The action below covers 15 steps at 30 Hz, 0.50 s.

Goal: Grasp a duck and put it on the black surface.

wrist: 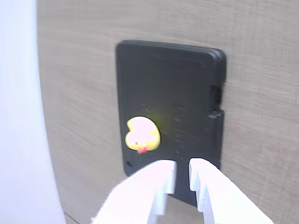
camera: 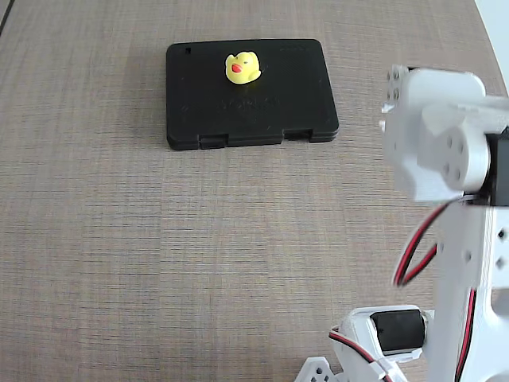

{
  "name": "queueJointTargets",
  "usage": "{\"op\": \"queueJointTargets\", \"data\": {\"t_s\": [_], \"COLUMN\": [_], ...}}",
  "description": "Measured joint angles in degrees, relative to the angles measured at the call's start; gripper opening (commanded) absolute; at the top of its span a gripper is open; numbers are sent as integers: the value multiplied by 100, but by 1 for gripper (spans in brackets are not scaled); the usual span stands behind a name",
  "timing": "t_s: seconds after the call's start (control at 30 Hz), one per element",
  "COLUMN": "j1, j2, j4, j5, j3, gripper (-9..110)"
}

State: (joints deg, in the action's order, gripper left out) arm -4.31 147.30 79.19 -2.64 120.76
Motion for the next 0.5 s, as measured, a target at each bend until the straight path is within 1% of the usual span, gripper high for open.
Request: {"op": "queueJointTargets", "data": {"t_s": [0.13, 0.33, 0.5], "j1": [-202, -211, 53], "j2": [1081, 2153, 2733], "j4": [-105, -149, -149], "j5": [0, 0, 0], "j3": [1169, 2663, 3182], "gripper": [1, 1, 1]}}
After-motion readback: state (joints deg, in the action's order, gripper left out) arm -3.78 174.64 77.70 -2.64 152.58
